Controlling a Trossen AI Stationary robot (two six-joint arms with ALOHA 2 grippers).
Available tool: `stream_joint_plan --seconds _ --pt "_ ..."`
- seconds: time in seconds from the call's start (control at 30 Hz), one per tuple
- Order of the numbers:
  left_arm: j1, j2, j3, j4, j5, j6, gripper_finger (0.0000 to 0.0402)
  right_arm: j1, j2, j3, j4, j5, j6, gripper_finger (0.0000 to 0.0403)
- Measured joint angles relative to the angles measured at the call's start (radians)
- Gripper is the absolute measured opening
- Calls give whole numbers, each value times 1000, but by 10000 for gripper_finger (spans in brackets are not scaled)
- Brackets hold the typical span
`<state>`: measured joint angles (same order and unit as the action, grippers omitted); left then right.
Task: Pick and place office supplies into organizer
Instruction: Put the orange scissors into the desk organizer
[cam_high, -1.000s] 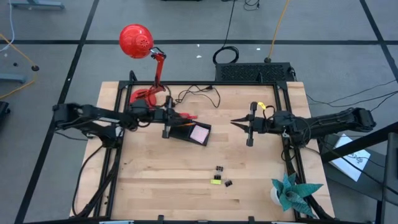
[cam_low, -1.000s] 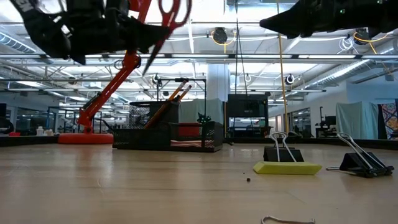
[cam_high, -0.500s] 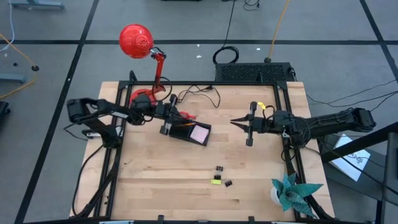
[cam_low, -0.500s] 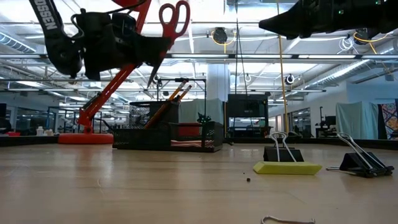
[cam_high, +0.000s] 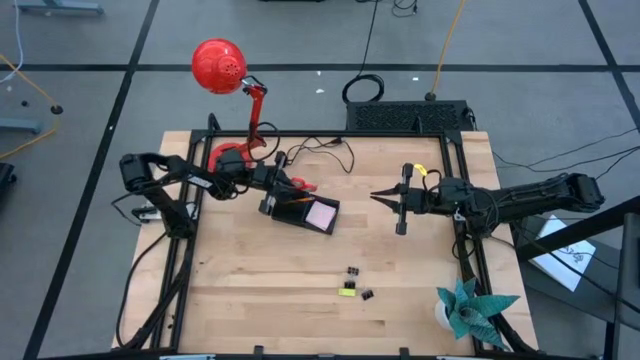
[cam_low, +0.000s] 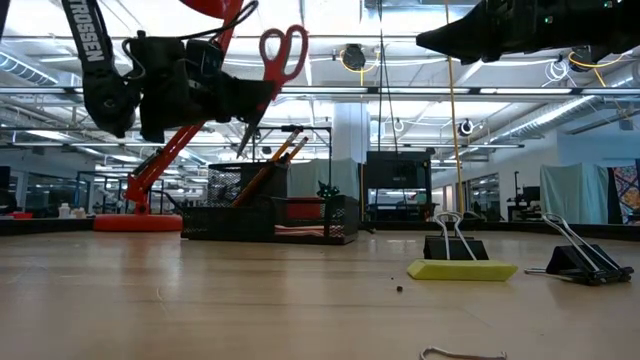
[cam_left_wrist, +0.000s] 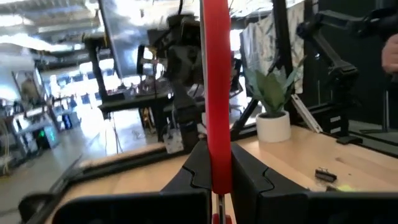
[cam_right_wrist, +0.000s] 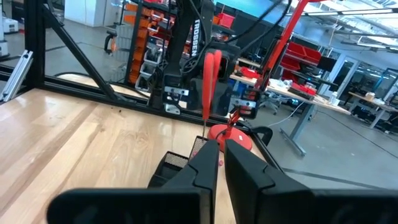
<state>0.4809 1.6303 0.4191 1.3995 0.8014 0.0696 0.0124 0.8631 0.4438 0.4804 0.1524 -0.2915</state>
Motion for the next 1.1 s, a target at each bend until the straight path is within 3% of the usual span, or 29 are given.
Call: stream_joint_plan --seconds 0.33,0.57,0.87,1.0,1.1 --pt "41 5 -49 127 11 -97 20 0 -27 0 -19 0 53 14" --pt "19 -95 -113 116 -32 -104 20 -12 -90 -58 23 3 63 1" --pt "-25 -471 -170 -211 -77 -32 20 -39 -127 -90 50 3 83 1" --pt "-26 -647 -213 -424 -202 7 20 -39 -127 -91 46 3 82 1" --pt "-43 -698 -203 -590 -327 19 20 -39 -127 -91 47 3 77 1"
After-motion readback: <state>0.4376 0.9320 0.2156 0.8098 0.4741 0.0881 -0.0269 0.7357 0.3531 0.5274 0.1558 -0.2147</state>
